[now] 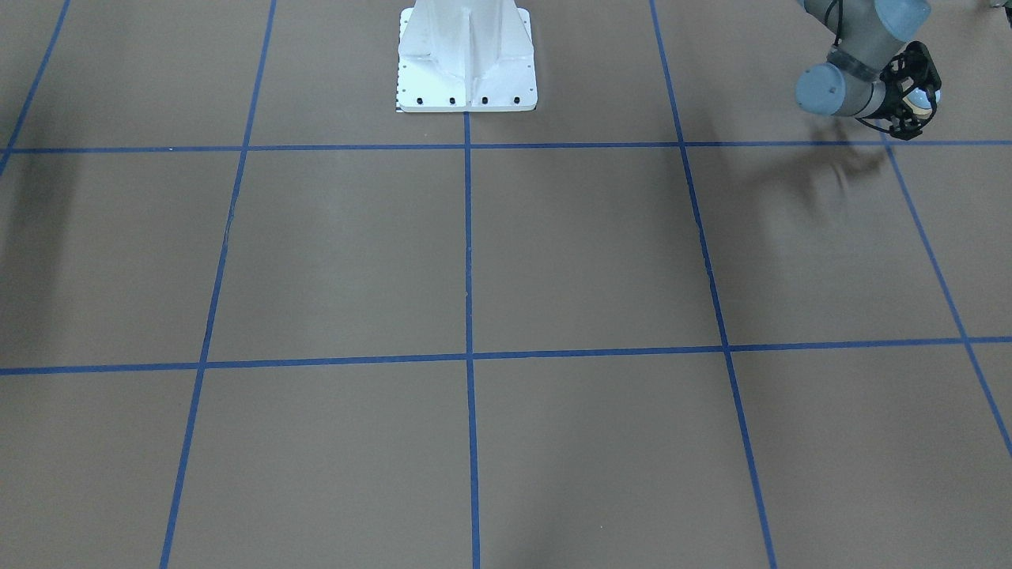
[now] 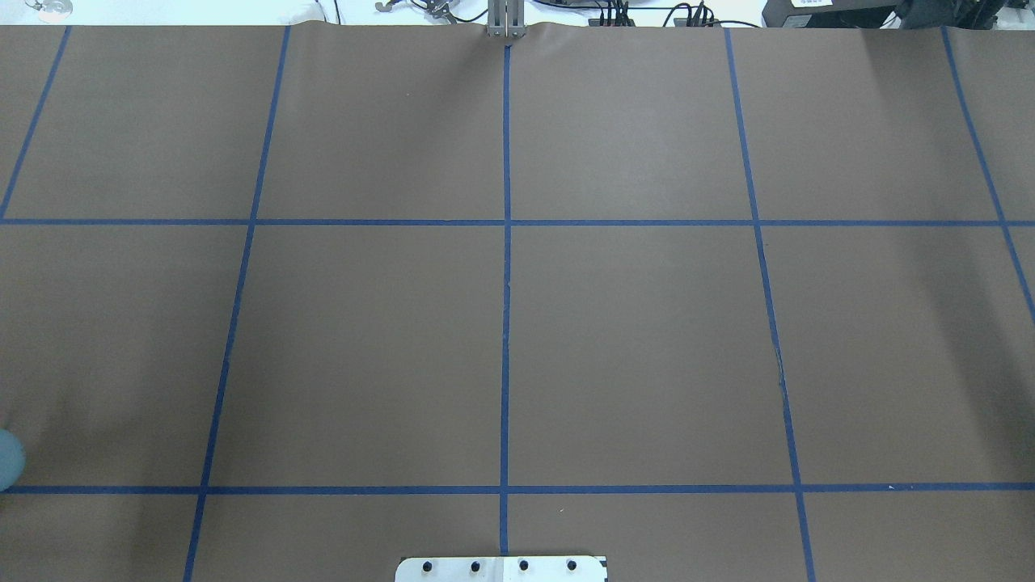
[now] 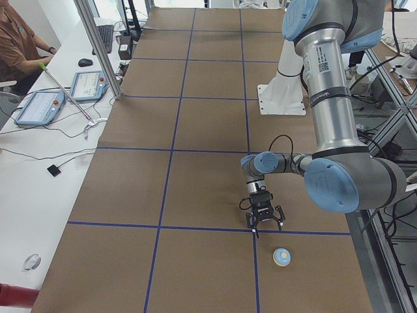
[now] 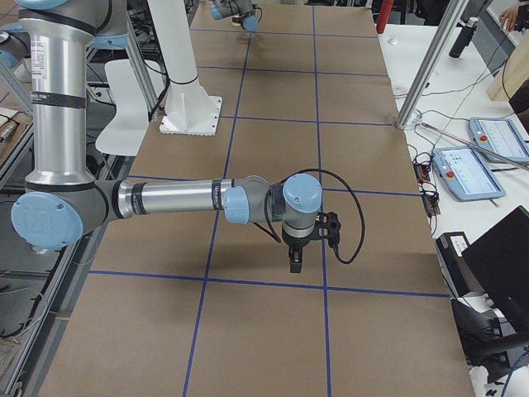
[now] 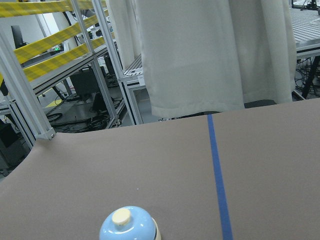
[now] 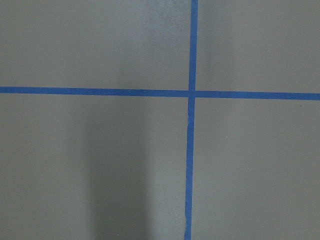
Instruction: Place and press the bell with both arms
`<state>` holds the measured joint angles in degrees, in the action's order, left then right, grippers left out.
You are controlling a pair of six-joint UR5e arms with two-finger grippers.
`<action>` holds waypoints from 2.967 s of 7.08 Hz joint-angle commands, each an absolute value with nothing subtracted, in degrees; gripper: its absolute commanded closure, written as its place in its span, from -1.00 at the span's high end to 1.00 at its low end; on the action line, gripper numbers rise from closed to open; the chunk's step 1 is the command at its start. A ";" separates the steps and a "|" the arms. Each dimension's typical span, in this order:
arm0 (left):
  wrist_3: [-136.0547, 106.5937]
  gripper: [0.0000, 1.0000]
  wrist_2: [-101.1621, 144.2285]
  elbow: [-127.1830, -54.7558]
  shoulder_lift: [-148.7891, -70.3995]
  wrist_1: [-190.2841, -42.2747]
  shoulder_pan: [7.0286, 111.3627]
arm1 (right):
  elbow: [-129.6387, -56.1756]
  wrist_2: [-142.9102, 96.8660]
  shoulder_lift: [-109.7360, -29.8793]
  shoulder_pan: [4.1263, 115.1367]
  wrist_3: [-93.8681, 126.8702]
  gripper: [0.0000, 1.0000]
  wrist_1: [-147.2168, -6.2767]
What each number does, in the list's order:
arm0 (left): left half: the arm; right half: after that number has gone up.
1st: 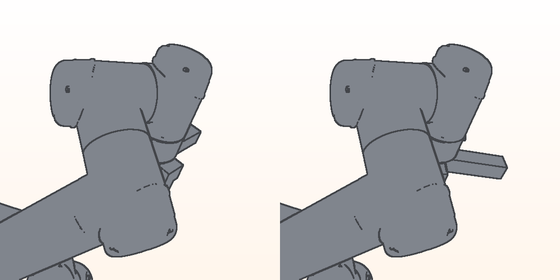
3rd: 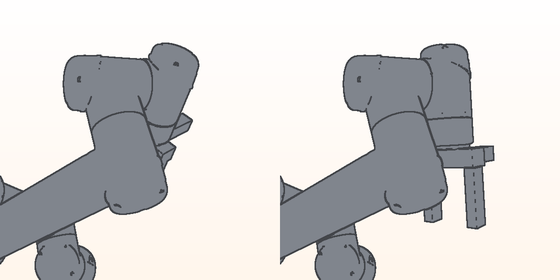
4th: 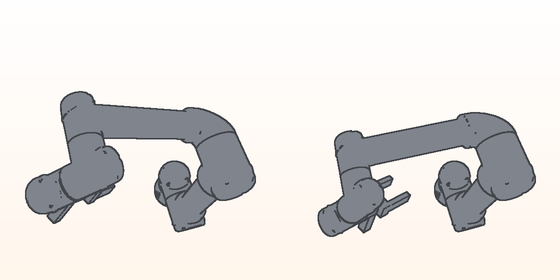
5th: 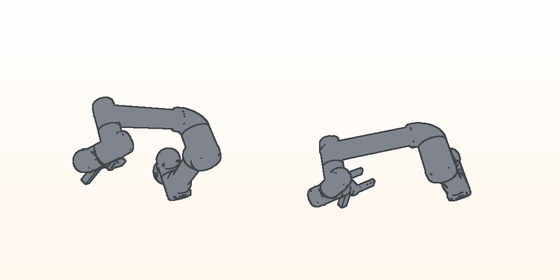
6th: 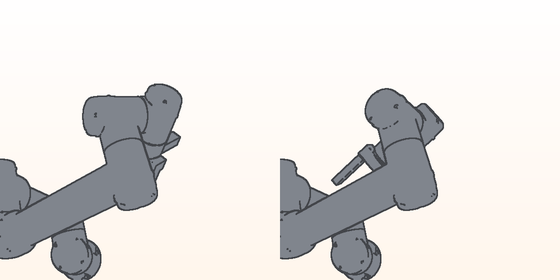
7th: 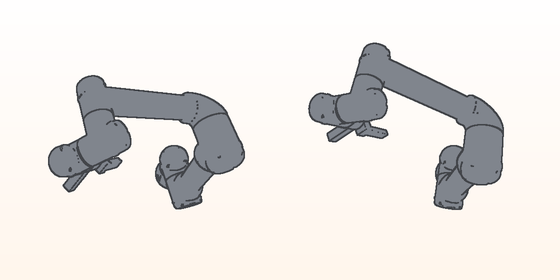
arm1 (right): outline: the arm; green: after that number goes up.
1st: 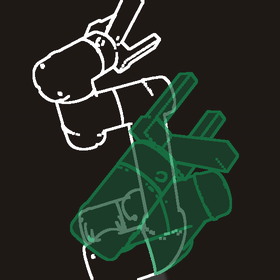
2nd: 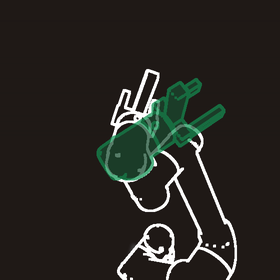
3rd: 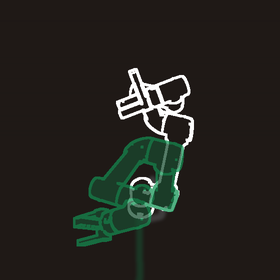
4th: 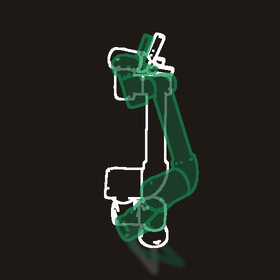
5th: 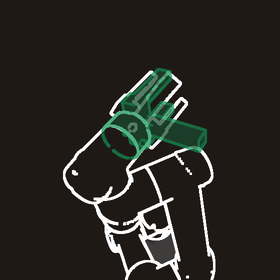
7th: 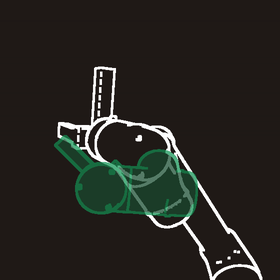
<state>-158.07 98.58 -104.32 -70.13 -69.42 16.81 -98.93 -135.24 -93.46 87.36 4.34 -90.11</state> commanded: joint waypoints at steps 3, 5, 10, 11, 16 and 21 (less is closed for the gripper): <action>-161.10 1.00 100.37 -100.20 -70.05 -70.22 13.71 | -99.76 -134.91 -93.34 87.36 4.31 1.00 -90.26; -161.02 1.00 100.37 -100.11 -67.43 -73.19 13.80 | -99.84 -134.91 -93.34 87.36 4.31 1.00 -90.26; -163.73 1.00 100.28 -99.32 -66.18 -77.34 13.36 | -100.99 -134.91 -93.25 87.36 4.31 1.00 -90.26; -164.18 1.00 100.28 -99.06 -66.18 -77.43 13.19 | -100.99 -134.91 -93.25 87.36 4.31 1.00 -90.35; -168.20 0.58 100.20 -96.33 -66.45 -79.63 9.34 | -101.60 -134.82 -93.25 87.36 4.39 1.00 -90.62; -167.35 -0.89 100.11 -102.01 -58.49 -81.38 7.12 | -102.22 -134.91 -92.81 87.45 4.39 1.00 -90.79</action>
<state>-167.97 100.20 -98.87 -62.93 -80.48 7.19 -102.14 -134.88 -92.90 87.42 4.39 -90.76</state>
